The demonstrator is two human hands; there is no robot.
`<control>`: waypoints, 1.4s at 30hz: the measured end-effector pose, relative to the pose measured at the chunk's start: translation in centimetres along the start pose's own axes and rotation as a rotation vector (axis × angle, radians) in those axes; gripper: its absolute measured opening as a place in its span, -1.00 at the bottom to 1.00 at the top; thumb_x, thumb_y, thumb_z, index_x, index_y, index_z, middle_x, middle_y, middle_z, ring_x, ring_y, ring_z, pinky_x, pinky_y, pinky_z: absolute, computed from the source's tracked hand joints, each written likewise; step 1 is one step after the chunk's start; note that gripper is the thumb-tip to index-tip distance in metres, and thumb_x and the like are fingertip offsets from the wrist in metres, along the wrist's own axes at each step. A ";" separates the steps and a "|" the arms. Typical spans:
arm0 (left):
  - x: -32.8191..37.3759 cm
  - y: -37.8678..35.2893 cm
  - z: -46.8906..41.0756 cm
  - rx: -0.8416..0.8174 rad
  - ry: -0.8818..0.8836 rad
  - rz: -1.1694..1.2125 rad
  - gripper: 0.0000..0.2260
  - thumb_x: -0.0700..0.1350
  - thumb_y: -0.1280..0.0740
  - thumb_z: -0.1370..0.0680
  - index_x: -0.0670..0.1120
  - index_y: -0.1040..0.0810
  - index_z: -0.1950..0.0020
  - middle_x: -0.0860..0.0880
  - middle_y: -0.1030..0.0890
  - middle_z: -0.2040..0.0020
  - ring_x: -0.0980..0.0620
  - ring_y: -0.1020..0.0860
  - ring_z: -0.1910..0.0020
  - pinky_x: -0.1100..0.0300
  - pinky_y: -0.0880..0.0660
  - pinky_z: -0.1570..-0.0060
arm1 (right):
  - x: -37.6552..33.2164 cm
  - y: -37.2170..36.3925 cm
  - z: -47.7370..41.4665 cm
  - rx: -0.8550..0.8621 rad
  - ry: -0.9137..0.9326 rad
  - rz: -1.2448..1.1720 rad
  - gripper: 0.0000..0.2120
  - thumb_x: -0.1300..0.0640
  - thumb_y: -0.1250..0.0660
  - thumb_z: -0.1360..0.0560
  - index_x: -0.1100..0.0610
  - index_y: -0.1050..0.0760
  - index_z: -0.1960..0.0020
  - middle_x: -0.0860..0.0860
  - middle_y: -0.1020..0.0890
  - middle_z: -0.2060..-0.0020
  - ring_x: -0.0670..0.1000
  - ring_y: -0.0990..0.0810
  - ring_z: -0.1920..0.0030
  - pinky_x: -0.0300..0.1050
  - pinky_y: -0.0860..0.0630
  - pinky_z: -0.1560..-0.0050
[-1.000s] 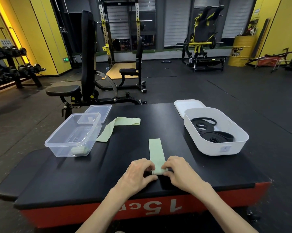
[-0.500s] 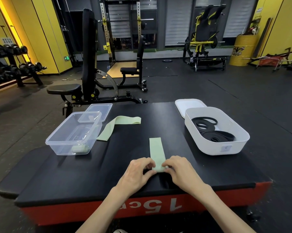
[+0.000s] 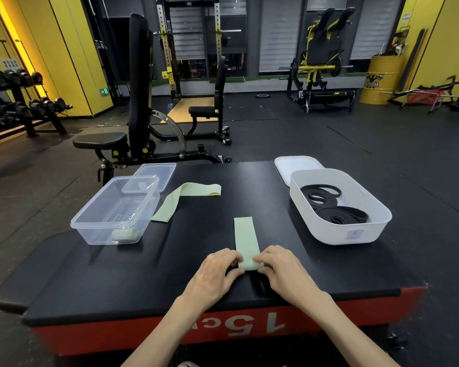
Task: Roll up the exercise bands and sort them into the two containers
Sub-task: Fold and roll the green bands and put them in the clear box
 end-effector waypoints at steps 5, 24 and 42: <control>0.2 0.2 0.4 -0.021 -0.017 -0.008 -0.86 -0.10 -0.40 -0.50 -0.09 -0.57 -0.03 0.07 -0.56 0.13 0.22 -0.48 0.18 0.37 -0.44 0.10 | -0.2 0.1 0.4 0.009 0.013 -0.002 -0.77 0.26 -0.33 -0.47 0.14 -0.61 -0.11 0.02 -0.59 0.07 0.04 -0.51 0.00 -0.24 -0.34 0.03; -0.1 0.1 0.1 -0.030 0.060 0.024 -0.87 -0.05 -0.40 -0.50 -0.07 -0.59 0.01 0.07 -0.56 0.16 0.19 -0.50 0.19 0.34 -0.45 0.07 | -0.4 0.4 0.0 -0.094 0.012 0.034 -0.78 0.18 -0.23 -0.55 0.08 -0.59 -0.13 0.00 -0.53 0.04 0.01 -0.46 -0.03 -0.22 -0.37 -0.02; -0.1 0.3 -0.3 -0.075 -0.009 -0.029 -0.84 -0.06 -0.42 -0.47 -0.06 -0.55 -0.01 0.09 -0.54 0.10 0.21 -0.48 0.14 0.29 -0.45 0.03 | -0.3 0.6 -0.2 -0.090 -0.021 0.055 -0.74 0.06 -0.36 -0.48 0.05 -0.55 -0.16 -0.04 -0.56 0.01 -0.02 -0.46 -0.03 -0.28 -0.27 0.01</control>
Point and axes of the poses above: each hand's wrist, its own z-axis away from the middle knuckle, its own y-axis out of the back of the hand, x = y × z, the point moved 3 cm from there along -z, towards the middle knuckle
